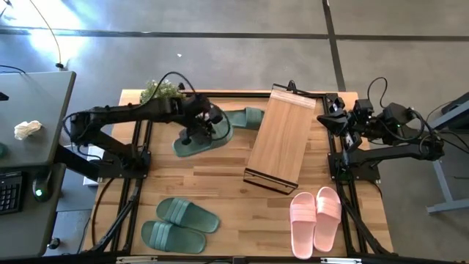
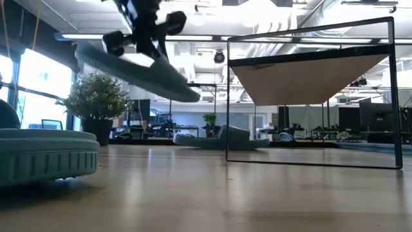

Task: Pick and place slides into the shelf
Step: Put the slide under the shelf

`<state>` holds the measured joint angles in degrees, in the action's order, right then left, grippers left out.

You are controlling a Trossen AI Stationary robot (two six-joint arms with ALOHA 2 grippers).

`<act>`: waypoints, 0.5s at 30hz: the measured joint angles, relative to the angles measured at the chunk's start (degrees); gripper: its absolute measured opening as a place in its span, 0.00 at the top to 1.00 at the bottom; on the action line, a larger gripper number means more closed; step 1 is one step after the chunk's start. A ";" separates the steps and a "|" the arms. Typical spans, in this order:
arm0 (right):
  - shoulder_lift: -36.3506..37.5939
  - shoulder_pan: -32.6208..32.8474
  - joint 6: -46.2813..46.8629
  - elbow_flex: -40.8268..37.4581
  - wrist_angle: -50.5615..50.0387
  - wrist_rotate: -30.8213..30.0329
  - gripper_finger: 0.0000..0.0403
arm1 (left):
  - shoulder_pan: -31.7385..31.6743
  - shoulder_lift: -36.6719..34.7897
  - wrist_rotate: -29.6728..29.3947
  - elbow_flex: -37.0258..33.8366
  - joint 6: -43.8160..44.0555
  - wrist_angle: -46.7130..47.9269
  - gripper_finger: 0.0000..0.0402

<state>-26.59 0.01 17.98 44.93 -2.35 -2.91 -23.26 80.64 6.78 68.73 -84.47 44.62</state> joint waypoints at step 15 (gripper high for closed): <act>0.00 0.00 0.00 -0.01 -0.13 0.00 1.00 | -2.59 14.27 8.19 0.00 -21.51 -15.23 1.00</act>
<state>-26.59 0.01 17.97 44.93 -2.48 -2.91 -25.85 94.91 14.98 68.73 -105.98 29.39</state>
